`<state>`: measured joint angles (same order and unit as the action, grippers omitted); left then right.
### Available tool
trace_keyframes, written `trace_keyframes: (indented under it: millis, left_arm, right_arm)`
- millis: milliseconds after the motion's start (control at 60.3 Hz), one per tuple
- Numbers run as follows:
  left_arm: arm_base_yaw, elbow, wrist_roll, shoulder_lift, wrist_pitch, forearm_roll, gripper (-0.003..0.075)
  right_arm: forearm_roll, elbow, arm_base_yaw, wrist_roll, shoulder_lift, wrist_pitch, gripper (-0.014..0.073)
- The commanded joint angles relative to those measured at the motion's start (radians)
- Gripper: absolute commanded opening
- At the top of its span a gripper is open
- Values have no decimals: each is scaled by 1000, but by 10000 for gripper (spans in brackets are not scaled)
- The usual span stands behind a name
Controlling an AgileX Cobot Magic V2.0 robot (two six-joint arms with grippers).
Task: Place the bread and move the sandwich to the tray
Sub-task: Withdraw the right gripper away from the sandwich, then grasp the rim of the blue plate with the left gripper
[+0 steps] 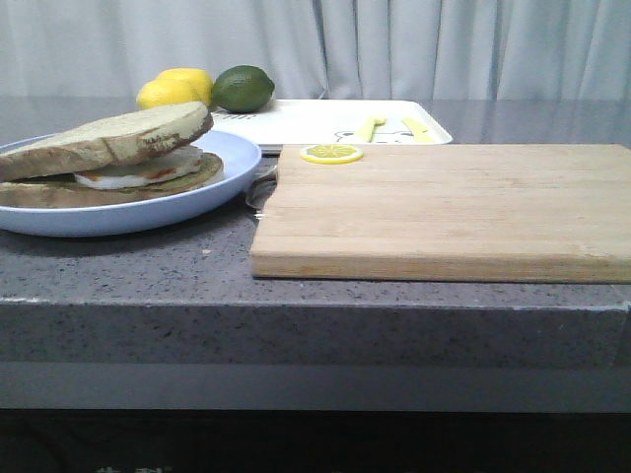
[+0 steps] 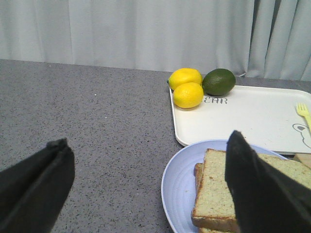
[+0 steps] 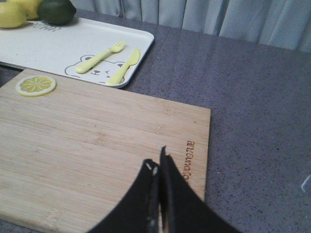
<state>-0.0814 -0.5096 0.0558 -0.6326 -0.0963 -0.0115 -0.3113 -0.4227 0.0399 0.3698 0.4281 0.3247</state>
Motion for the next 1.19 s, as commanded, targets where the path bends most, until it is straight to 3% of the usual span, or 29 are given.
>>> trace_keyframes:
  millis: [0, 215, 381, 812, 1177]
  left_arm:
    - [0, -35, 6, -4, 81, -1, 618]
    - [0, -35, 6, -4, 72, 28, 618]
    - [0, -96, 6, -66, -36, 30, 618]
    - [-4, -522, -73, -639, -436, 27, 618]
    - [-17, -623, -89, -857, -443, 23, 618]
  right_arm:
    - [-36, 25, -5, 6, -97, -86, -76]
    - [-52, 81, -5, 6, -206, -78, -76]
    - [-52, 81, -5, 6, -206, -83, -76]
    - [-52, 81, -5, 6, -206, -82, -76]
    - [-52, 81, -5, 6, -206, -82, -76]
